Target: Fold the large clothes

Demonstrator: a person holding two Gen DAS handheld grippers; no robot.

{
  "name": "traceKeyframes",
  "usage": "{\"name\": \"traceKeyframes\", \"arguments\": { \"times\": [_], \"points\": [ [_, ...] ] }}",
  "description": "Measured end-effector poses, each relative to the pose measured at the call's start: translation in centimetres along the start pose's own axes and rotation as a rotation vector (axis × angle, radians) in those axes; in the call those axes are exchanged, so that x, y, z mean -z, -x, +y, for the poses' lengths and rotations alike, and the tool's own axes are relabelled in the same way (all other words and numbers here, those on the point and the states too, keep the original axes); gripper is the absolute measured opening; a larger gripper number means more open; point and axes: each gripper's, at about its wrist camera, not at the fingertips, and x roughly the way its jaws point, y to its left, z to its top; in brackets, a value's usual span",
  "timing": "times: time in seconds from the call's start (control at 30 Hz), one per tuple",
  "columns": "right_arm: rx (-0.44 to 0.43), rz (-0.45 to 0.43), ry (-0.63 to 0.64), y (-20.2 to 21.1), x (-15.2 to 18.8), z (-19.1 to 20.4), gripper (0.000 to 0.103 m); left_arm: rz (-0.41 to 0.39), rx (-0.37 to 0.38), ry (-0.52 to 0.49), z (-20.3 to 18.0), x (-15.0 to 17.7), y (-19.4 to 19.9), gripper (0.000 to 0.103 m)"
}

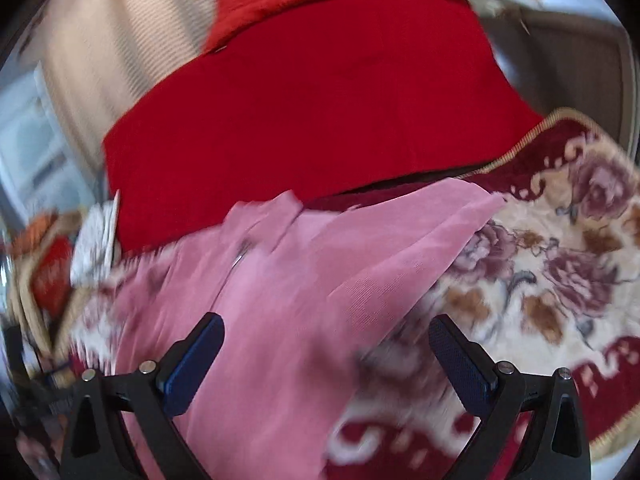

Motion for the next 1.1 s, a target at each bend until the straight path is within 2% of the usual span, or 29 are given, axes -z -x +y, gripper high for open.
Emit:
{"name": "traceKeyframes", "arguments": {
  "times": [0.1,0.23,0.4,0.43,0.5,0.53,0.57,0.6,0.63,0.7,0.8,0.87,0.97,1.1],
  "points": [
    [-0.054,-0.007,-0.157,-3.8,-2.9,-6.2,0.103,-0.018,-0.019,0.000,-0.3,-0.8,-1.0,0.103],
    [-0.103,-0.002,-0.400,-8.9,-5.1,-13.4,0.103,-0.038,-0.053,-0.041,-0.9,-2.0,-2.3,0.103],
    [-0.117,0.044,-0.649,-15.3,-6.2,-19.3,0.081,-0.057,-0.053,-0.047,-1.0,-3.0,-3.2,0.103],
    [-0.131,0.044,-0.678,-16.2,-6.3,-19.8,0.080,-0.060,-0.053,-0.048,-0.9,-3.2,-3.4,0.103],
    [-0.076,0.047,-0.688,-17.6,-6.9,-20.2,0.075,-0.063,-0.056,-0.048,-0.9,-3.3,-3.5,0.103],
    [-0.063,0.036,-0.685,-17.9,-7.2,-20.0,0.075,-0.062,-0.056,-0.048,-0.9,-3.3,-3.7,0.103],
    [-0.051,0.015,-0.673,-18.2,-7.6,-19.8,0.063,-0.061,-0.056,-0.047,-0.8,-3.4,-3.8,0.103],
    [-0.042,0.011,-0.661,-18.4,-7.9,-19.5,0.030,-0.062,-0.056,-0.044,-0.6,-3.3,-3.8,0.103],
    [-0.025,0.032,-0.646,-19.0,-8.2,-19.2,0.019,-0.065,-0.054,-0.040,-0.4,-3.3,-3.8,0.103],
    [0.005,0.064,-0.626,-19.7,-8.4,-18.5,0.015,-0.072,-0.052,-0.031,0.1,-3.1,-3.6,0.103],
    [0.009,0.001,-0.515,-18.0,-9.2,-15.4,0.009,-0.104,-0.060,-0.015,1.6,-2.9,-2.8,0.103],
    [-0.044,-0.073,-0.453,-15.4,-9.6,-12.0,0.008,-0.126,-0.066,0.001,3.0,-2.9,-2.0,0.103],
    [-0.112,-0.124,-0.351,-12.3,-10.1,-6.2,0.008,-0.165,-0.084,0.030,5.1,-2.7,-0.9,0.103],
    [-0.230,-0.139,-0.242,-9.5,-9.6,2.5,0.008,-0.195,-0.112,0.067,8.1,-2.0,0.1,0.103]
  ]
}}
